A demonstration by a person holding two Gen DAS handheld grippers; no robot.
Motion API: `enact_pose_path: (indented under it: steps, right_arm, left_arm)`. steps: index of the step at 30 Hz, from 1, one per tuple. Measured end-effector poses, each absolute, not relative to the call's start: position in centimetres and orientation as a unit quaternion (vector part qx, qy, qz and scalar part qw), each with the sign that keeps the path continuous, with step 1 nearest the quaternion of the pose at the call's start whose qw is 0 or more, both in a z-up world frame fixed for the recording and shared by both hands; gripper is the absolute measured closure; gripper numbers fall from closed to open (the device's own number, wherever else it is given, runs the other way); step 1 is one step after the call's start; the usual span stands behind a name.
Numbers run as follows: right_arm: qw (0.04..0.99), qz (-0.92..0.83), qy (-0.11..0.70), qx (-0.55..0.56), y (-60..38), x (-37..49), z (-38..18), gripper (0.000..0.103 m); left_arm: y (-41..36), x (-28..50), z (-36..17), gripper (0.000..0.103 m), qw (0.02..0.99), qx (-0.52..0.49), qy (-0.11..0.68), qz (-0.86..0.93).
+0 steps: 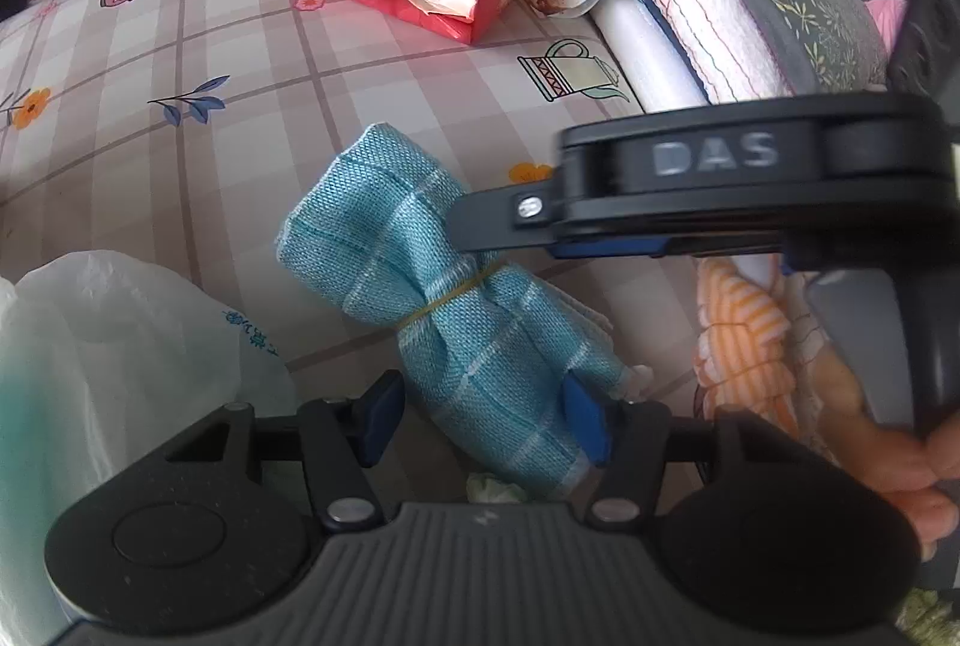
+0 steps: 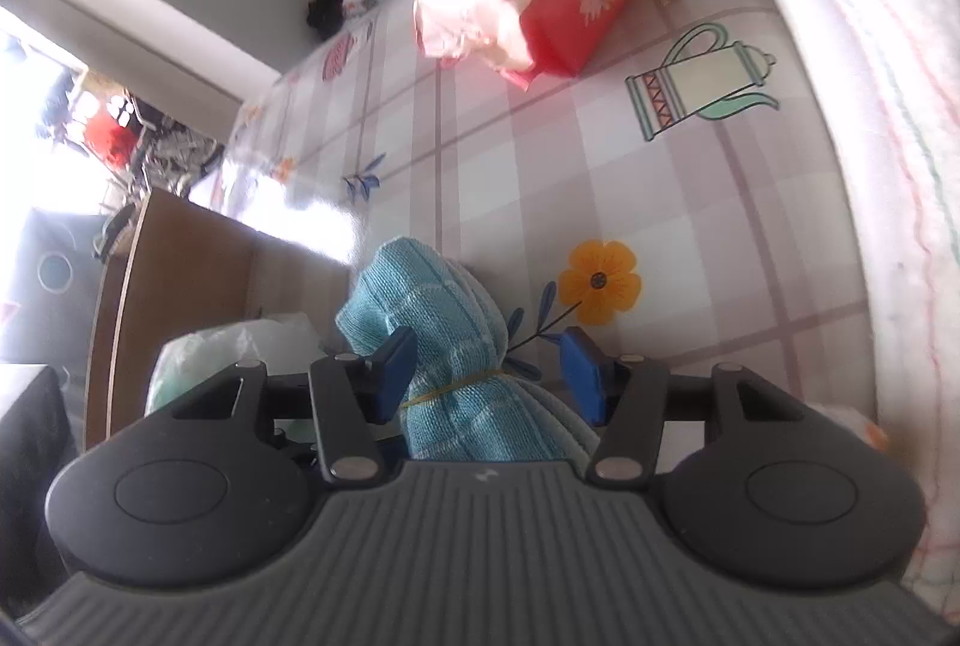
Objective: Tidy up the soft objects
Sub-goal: 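Grasp the blue rolled towel with the right tool and lift it, then carry the blue towel over the cardboard box with the right tool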
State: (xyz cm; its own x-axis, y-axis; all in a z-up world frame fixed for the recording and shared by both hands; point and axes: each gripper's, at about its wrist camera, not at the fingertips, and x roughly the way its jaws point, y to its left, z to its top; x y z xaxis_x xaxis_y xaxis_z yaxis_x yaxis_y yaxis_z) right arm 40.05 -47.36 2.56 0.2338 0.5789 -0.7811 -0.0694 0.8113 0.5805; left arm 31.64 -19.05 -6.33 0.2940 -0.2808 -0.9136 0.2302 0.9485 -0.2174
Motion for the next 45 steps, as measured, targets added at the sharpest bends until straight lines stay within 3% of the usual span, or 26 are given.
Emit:
enact_pose_path:
  steps: [5, 8, 13, 27, 37, 45]
  right_arm:
    - [0.748, 0.218, 0.588, 0.218, -46.5, 40.2, 2.1, 0.051]
    - [0.729, 0.226, 0.597, 0.246, -46.6, 40.0, 1.5, 0.063]
    - [0.734, 0.225, 0.585, 0.262, -46.9, 39.3, 2.1, 0.069]
    - [0.774, 0.239, 0.513, 0.286, -46.5, 35.7, 11.0, 0.07]
    - [0.779, 0.318, 0.475, 0.258, -34.4, 33.0, 18.8, 0.069]
    - [0.702, 0.394, 0.534, 0.257, -17.3, 31.1, 16.6, 0.069]
  left_arm:
    - [-19.4, 31.5, -6.3, 0.049, 0.813, -0.009, 0.559, -0.163]
    - [-19.5, 31.4, -6.1, 0.057, 0.818, -0.004, 0.552, -0.165]
    - [-19.8, 30.6, -5.3, 0.063, 0.828, 0.02, 0.534, -0.171]
    - [-17.0, 26.2, 2.0, 0.066, 0.878, 0.021, 0.438, -0.19]
    - [-5.1, 20.7, 7.7, 0.065, 0.919, -0.014, 0.372, -0.13]
    - [8.3, 18.6, 6.5, 0.065, 0.899, -0.036, 0.436, -0.022]
